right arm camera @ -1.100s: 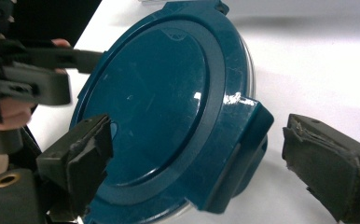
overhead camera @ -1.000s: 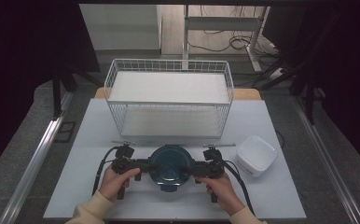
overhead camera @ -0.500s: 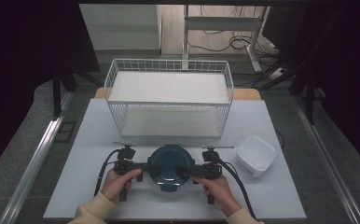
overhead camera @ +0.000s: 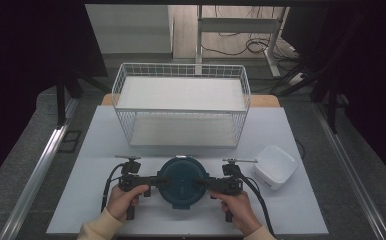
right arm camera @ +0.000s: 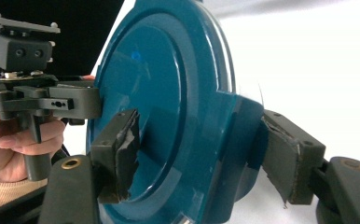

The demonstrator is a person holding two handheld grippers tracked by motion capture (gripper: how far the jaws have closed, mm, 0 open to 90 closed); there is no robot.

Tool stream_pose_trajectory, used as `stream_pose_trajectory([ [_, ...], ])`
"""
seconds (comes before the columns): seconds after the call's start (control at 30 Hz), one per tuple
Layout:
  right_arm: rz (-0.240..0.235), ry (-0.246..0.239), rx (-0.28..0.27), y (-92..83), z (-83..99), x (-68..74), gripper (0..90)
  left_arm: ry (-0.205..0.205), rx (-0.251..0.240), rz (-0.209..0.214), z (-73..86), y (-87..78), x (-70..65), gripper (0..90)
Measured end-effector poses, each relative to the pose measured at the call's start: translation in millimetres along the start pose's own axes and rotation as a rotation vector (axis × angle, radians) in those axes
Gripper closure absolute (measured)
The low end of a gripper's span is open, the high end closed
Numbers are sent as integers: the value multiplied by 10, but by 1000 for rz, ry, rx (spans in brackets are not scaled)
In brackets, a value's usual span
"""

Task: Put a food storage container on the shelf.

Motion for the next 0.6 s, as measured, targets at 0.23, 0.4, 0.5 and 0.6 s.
stream_pose_trajectory([
  [0.23, 13, -19, -24, -55, 58, 71, 339, 35, -11, -29, 58, -34, -101, 394],
  [0.4, 12, -17, -27, -77, 78, 82, 340, 40, -17, -22, 64, -48, -125, 411],
  [0.5, 13, -17, -25, -82, 81, 91, 341, 45, -17, -24, 66, -57, -134, 414],
  [0.6, 13, -23, -23, -81, 81, 100, 342, 60, -19, -31, 64, -73, -150, 415],
])
Point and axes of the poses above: each handheld gripper's, and its own axes: y roughly forward along the jaws, z roughly out of its underside, x roughly to its left, the point moved 3 cm from there along y, roughly forward along the jaws, and after that the axes turned 3 degrees about -y, right-handed, at the moved point
